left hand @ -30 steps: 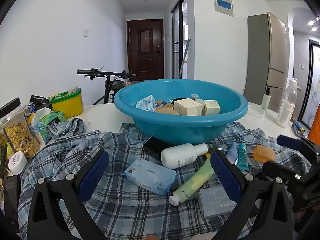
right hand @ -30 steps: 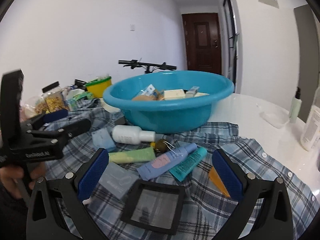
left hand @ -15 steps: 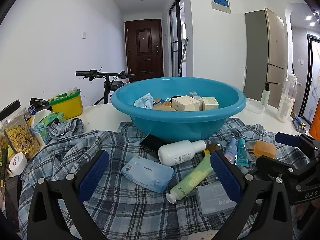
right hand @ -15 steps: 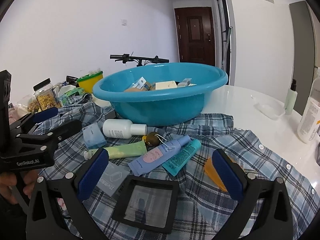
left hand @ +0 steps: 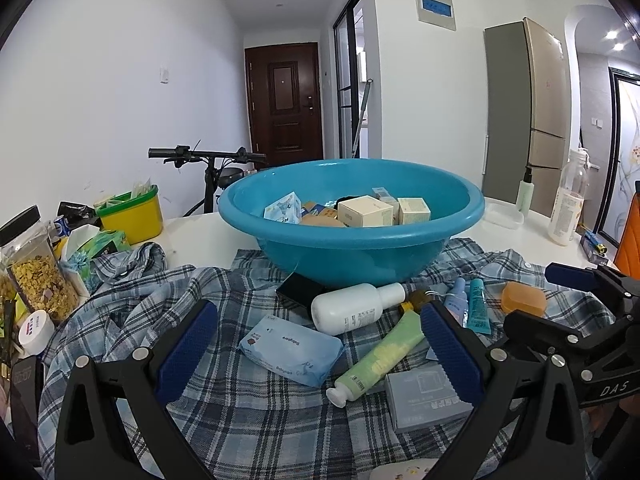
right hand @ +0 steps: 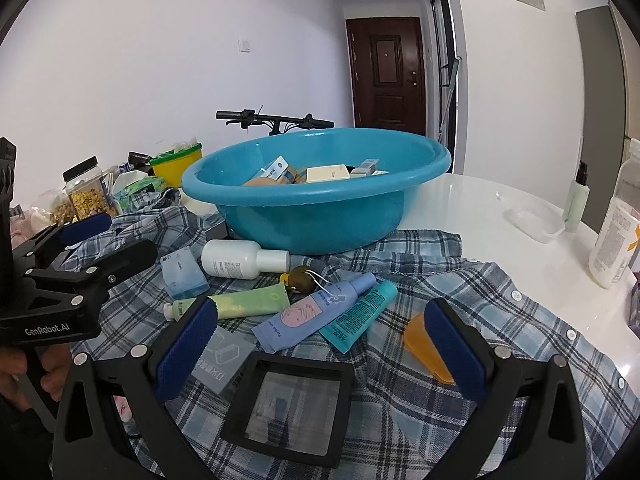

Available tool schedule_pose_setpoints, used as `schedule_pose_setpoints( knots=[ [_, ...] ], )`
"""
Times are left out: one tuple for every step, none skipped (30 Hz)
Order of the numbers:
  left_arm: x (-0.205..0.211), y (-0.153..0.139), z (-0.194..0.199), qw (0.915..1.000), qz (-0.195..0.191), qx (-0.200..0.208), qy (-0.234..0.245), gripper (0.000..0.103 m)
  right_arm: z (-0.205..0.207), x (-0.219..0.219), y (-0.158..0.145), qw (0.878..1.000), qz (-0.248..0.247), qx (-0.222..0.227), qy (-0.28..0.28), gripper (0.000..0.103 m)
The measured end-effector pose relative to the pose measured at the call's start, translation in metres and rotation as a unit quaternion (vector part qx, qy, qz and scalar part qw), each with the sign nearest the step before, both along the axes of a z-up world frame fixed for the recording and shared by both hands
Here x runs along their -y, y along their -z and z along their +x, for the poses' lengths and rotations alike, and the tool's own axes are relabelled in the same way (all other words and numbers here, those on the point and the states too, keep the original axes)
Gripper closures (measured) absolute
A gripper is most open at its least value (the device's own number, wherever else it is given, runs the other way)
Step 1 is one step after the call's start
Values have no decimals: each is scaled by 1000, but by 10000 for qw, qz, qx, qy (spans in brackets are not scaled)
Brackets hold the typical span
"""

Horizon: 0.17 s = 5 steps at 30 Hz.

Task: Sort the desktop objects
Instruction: 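Move the right tool back over the shirt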

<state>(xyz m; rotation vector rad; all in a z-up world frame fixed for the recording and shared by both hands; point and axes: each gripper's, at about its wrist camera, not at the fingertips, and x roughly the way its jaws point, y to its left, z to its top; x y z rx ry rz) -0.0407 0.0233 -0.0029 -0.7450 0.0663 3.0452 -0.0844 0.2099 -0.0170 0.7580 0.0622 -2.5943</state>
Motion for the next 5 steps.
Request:
schedule_pose_setpoints(
  knots=[
    [0,0,1,10000,12,-11,32,0,0,0,0,10000,14,9,-3,0],
    [0,0,2,9999,32,-48,87,0,-1,1,0,10000,26,21,-2,0],
    [0,-1,4,9998,63,-107,147,0,-1,1,0,10000,32,32,0,0],
    [-1,-2,5,9996,94,-136,208,0,-1,1,0,10000,33,39,2,0],
    [-2,-2,5,9996,97,-129,236,0,-1,1,0,10000,33,42,3,0]
  ],
)
